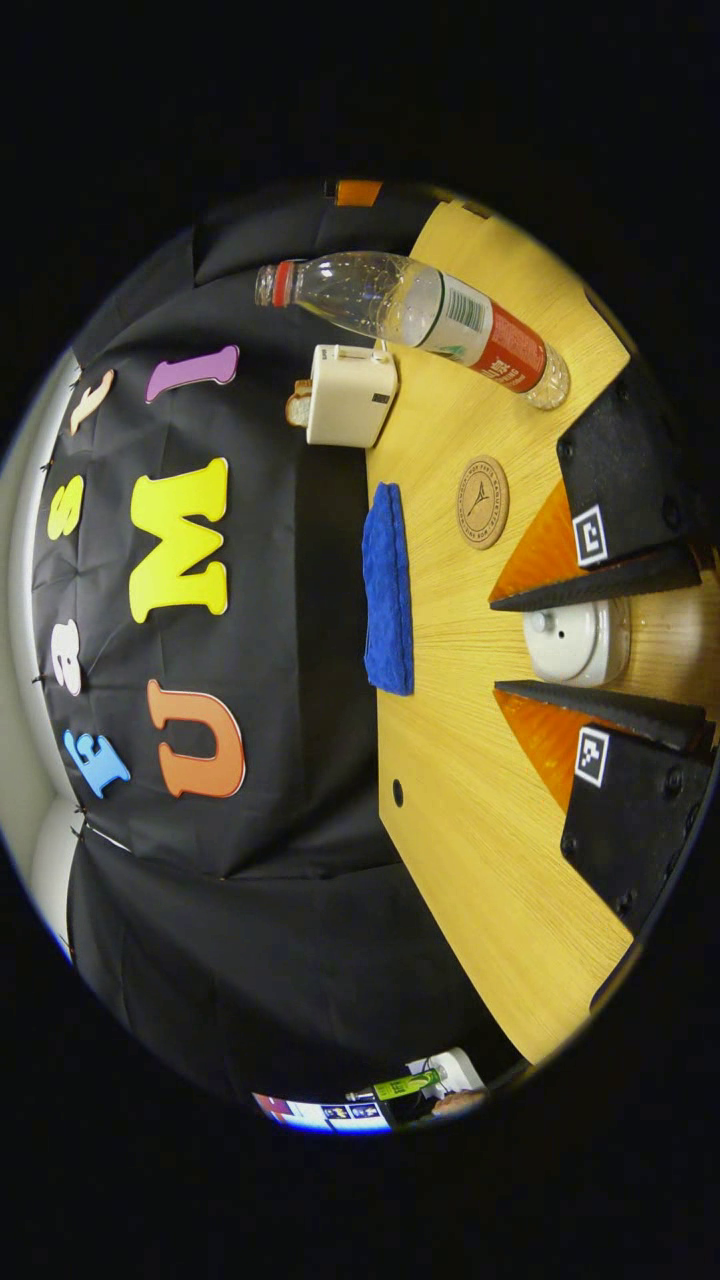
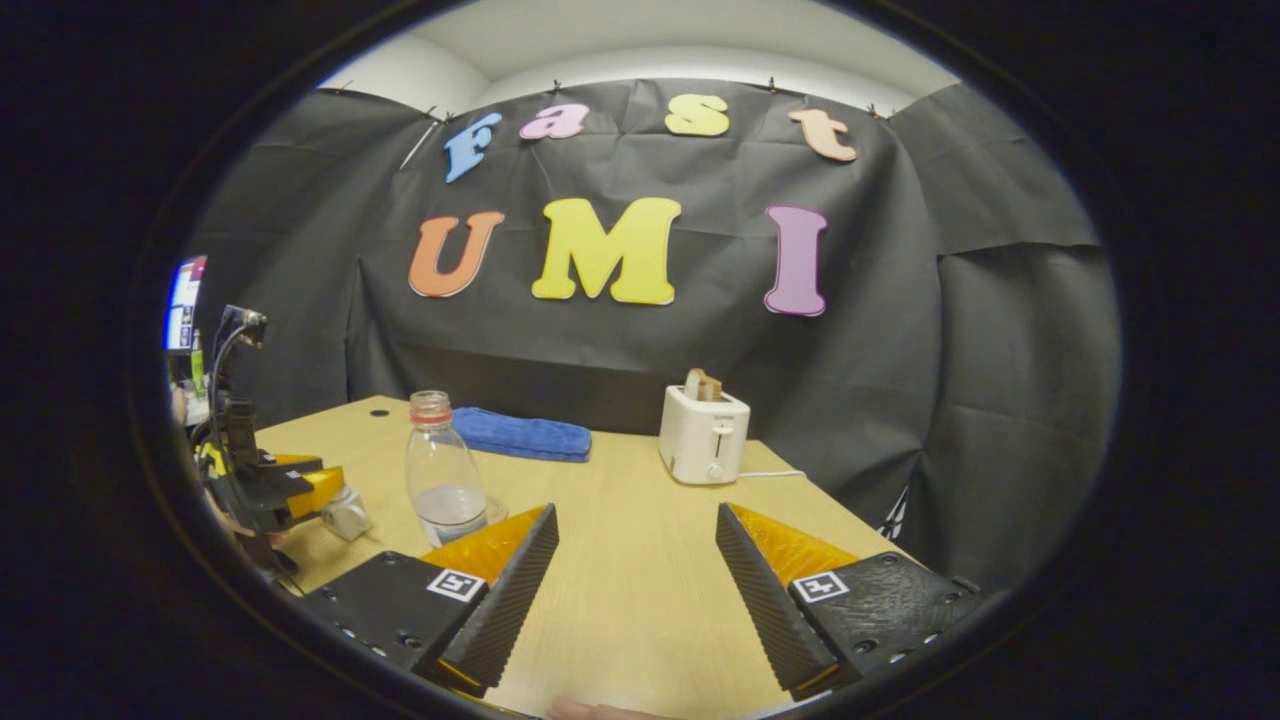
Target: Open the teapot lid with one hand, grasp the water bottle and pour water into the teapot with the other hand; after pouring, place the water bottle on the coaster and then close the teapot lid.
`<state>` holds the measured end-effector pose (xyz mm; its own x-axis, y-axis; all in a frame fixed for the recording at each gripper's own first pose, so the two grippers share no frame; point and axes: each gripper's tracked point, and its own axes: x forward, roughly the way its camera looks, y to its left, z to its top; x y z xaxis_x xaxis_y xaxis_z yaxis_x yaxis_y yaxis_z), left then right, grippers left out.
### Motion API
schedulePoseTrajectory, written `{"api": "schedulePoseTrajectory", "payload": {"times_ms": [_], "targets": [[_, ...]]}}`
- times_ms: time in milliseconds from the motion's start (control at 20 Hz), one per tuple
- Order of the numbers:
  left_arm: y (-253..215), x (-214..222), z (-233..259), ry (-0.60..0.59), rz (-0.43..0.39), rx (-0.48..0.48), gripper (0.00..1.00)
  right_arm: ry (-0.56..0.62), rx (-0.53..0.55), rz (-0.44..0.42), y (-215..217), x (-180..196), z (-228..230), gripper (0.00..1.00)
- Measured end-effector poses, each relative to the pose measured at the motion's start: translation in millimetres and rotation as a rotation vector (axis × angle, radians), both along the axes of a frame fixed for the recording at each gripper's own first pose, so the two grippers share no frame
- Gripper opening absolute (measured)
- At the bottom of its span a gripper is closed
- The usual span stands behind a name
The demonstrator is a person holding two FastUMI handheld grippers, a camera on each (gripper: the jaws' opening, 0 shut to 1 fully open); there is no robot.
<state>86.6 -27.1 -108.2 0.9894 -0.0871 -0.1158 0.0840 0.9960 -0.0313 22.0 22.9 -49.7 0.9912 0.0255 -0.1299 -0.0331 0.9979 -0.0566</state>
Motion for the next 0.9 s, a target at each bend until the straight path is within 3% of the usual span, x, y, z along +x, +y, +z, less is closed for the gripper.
{"api": "schedulePoseTrajectory", "payload": {"times_ms": [100, 350, 400, 900], "targets": [[-2.1, 0.5, -0.2, 0.001, -0.007, 0.002, 0.3, 0.002, -0.005, 0.006, 3.3, 0.1, -1.0, 0.95], [-5.8, -0.6, 2.2, -0.006, -0.021, 0.0, 0.16, 0.013, -0.012, 0.025, 13.0, -0.5, -7.2, 0.97], [-5.3, -0.6, 2.5, -0.003, -0.018, -0.002, 0.07, 0.015, -0.015, 0.03, 15.4, 0.0, -7.6, 0.97], [21.0, -14.1, 37.2, -0.053, 0.01, -0.003, 0.03, 0.025, -0.014, 0.095, 44.8, -3.7, -19.0, 0.95]]}}
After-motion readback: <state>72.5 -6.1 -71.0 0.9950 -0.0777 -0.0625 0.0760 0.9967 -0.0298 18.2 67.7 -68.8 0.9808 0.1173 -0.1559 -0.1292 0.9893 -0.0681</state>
